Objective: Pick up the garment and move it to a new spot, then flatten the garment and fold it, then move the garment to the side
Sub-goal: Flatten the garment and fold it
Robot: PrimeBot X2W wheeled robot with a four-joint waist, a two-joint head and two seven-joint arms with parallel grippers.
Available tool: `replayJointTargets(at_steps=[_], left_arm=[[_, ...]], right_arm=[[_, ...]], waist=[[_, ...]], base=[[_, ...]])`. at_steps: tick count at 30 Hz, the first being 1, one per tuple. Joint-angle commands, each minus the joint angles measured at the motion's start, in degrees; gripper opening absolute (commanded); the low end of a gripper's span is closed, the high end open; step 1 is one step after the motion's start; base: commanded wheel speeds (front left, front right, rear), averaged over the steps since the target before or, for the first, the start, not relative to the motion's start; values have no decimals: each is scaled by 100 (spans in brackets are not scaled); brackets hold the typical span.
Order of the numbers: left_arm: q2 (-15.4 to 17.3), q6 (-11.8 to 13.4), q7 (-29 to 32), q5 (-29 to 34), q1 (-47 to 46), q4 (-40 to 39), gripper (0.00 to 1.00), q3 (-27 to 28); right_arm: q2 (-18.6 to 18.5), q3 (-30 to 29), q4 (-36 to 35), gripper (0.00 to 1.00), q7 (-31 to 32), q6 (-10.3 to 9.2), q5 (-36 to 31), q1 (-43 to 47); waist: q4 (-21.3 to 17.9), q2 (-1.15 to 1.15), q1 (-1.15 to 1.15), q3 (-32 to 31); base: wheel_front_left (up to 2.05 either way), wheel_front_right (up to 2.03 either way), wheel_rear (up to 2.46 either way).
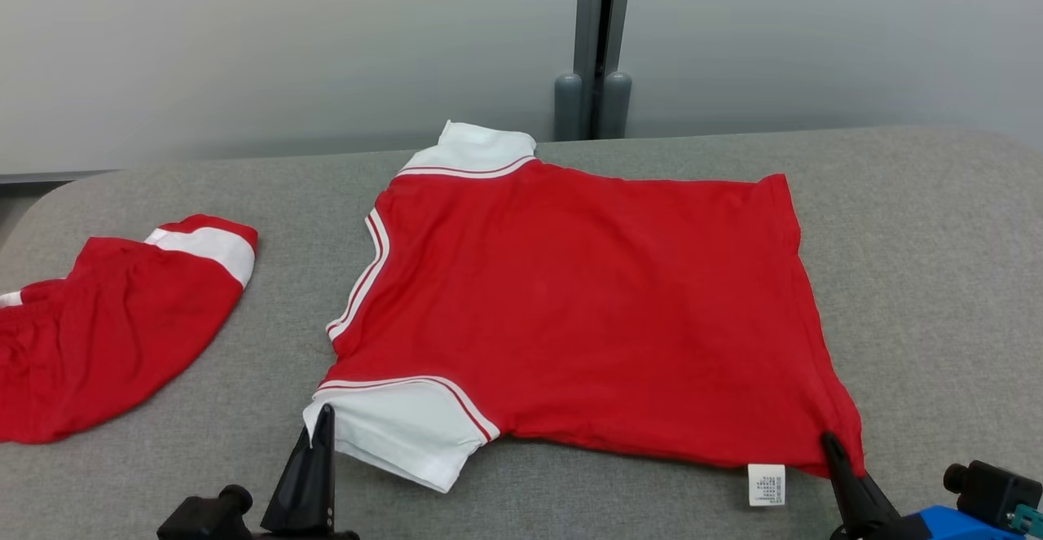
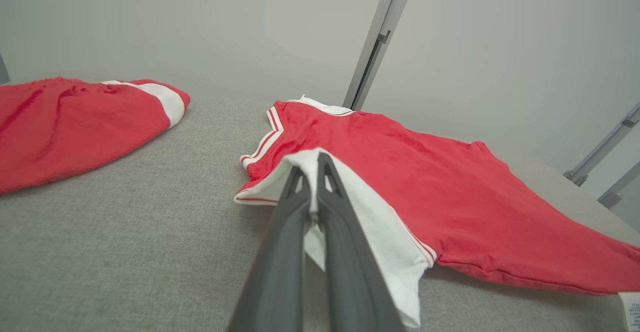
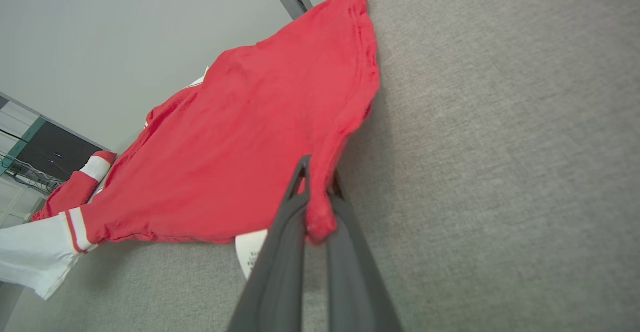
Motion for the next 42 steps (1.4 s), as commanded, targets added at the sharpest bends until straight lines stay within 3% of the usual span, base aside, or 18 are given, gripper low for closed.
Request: replayJointTargets(at_steps=[1,19,32,33,34,35,36,37,42], left_arm=[[70,-39,15,51,-174,26,0,18],[486,-394,-5,157,-2315,1210,0,-62],[625,-551,-180,85,-4050,2759,0,-507],[622,-557,-216,63,-4153,2881,0,-543],[625,-560,-227,65,-4244,3002,0,-569],[621,-563,-266,72,-4326,3112,0,-587],[603,-564,-289,68,-4390,3205,93,-601],[582,-565,-323,59,-4435,3289,100,-588],[550,-568,-403,88,-4402,3506,100,-529]], right_arm=[[42,-40,-80,0,77,3,-51,17],[268,-188,-511,0,787,3,-127,-988],[286,-341,-40,0,894,3,-245,-2078],[286,-349,25,46,849,3,-289,-2148],[288,-335,78,100,809,3,-310,-2203],[287,-314,123,100,755,3,-354,-2250],[287,-290,153,100,702,3,-388,-2287],[271,-261,179,100,648,3,-431,-2310],[36,-229,219,100,343,3,-711,-2178]], waist=[[-23,0,0,39],[-290,0,0,956],[-423,0,0,1583],[-425,0,0,1601],[-427,0,0,1612],[-428,0,0,1617],[-426,0,0,1617],[-422,0,0,1609],[-358,0,0,1454]], base=[[0,0,0],[0,0,0],[0,0,0],[0,0,0],[0,0,0],[0,0,0],[0,0,0],[0,0,0],[0,0,0]])
